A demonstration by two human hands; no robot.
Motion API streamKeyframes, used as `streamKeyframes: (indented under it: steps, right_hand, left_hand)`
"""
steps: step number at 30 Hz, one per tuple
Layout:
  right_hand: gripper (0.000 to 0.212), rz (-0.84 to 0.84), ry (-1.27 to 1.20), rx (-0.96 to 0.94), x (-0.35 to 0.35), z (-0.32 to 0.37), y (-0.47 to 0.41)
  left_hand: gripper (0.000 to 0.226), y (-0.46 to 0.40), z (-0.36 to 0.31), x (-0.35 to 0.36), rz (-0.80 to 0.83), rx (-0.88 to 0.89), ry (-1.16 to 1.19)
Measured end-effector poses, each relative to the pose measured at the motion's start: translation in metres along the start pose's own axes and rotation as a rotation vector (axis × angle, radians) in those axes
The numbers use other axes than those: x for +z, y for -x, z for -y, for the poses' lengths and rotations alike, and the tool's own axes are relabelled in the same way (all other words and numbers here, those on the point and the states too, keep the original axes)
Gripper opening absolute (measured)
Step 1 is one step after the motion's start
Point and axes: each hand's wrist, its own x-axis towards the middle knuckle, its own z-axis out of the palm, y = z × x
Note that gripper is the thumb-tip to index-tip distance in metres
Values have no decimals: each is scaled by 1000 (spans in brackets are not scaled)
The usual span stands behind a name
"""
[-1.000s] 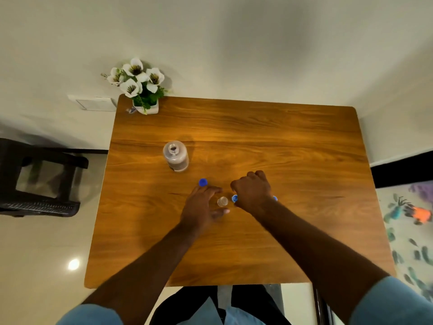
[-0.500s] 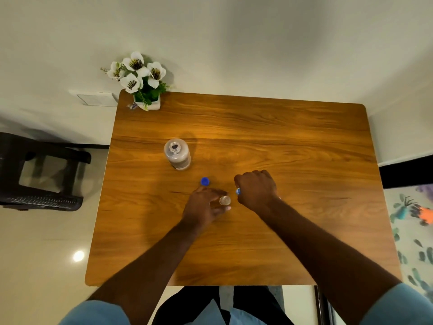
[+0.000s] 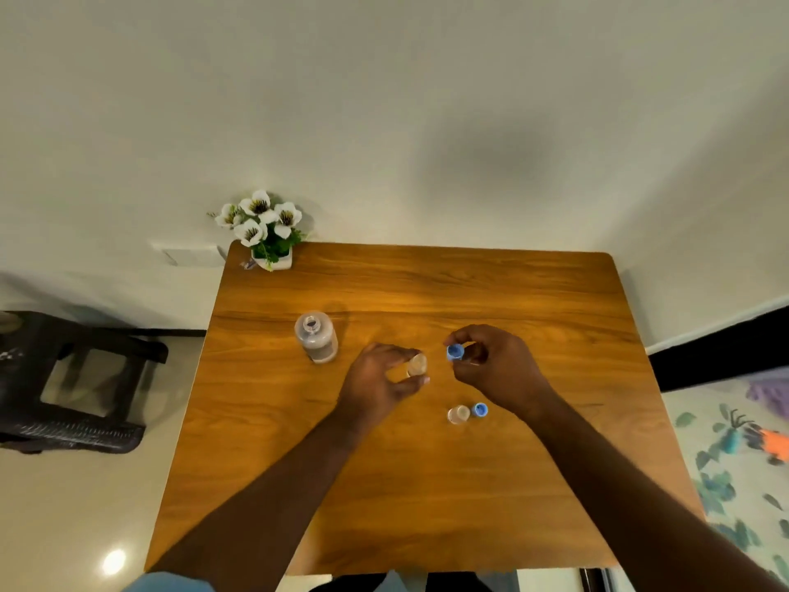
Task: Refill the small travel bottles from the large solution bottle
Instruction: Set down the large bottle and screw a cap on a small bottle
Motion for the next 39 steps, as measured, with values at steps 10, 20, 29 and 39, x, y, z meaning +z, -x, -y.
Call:
streamKeyframes:
  steps: [10,20,29,39]
  right_hand:
    - [23,18,663,-323,-85,78,-4]
    - [28,120,621,-457,-149,124,-19]
    - [24,68,649,-557,-187,160,-10]
    - [24,4,744,-607,-248,221,-3]
  left_hand:
    - [38,-25,-80,-21,-137,131,15]
    - [30,-52,-156,-48,-140,147,150]
    - [39,-66,-204,-65,-227,187,140]
    - [22,-81,-272,-104,-209,327,175]
